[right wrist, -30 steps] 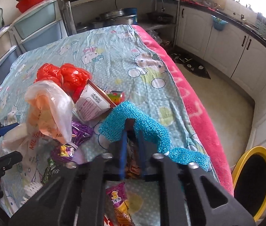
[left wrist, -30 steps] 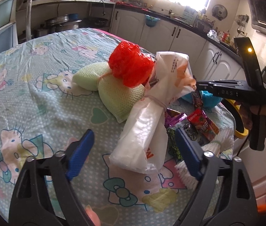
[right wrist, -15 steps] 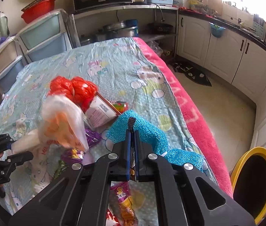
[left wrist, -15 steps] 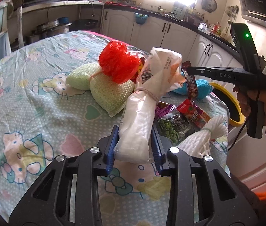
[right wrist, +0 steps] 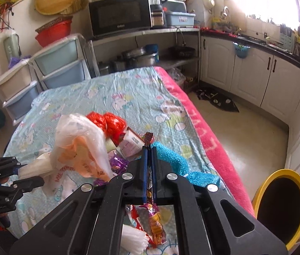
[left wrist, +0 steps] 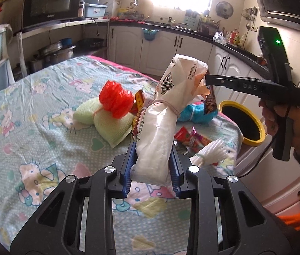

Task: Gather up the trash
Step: 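Carry the bag and chocolate bar over the yellow bin and open both tools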

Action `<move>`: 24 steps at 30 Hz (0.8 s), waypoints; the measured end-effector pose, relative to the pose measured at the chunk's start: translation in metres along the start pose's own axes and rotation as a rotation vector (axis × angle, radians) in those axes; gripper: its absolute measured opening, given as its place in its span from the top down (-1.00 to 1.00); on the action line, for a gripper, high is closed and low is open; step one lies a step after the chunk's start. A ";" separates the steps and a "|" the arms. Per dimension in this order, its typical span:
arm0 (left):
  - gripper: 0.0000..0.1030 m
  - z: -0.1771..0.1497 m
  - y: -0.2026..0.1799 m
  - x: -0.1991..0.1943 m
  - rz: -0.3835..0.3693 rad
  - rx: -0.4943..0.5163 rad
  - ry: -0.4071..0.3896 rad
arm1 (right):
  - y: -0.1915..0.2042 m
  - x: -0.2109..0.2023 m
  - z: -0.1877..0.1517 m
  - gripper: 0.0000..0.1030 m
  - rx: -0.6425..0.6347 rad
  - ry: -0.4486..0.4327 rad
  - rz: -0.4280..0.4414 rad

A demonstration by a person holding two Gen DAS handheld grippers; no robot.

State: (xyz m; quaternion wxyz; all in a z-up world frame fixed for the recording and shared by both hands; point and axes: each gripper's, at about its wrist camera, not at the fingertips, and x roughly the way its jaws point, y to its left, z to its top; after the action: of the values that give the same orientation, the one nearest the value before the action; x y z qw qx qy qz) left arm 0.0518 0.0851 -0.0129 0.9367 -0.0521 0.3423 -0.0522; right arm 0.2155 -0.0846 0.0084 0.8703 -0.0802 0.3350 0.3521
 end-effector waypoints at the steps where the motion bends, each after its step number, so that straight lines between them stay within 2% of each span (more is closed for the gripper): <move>1: 0.56 0.003 -0.002 -0.002 -0.004 -0.002 -0.004 | -0.001 -0.006 0.001 0.93 0.005 -0.014 0.003; 5: 0.56 0.020 -0.015 -0.009 0.001 0.029 -0.031 | -0.010 -0.035 0.006 0.93 0.035 -0.077 -0.002; 11: 0.56 0.045 -0.040 -0.011 -0.032 0.069 -0.074 | -0.031 -0.073 0.010 0.93 0.051 -0.153 -0.047; 17: 0.56 0.070 -0.065 0.000 -0.077 0.081 -0.090 | -0.059 -0.099 0.011 0.93 0.104 -0.208 -0.092; 24: 0.56 0.100 -0.099 0.025 -0.131 0.095 -0.083 | -0.107 -0.135 0.002 0.93 0.183 -0.272 -0.185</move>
State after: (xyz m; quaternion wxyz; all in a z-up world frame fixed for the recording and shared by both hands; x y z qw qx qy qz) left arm 0.1293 -0.0101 0.0606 0.9460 -0.0322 0.2962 -0.1274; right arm 0.2166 -0.2382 0.0863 0.9399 0.0173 0.2361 0.2461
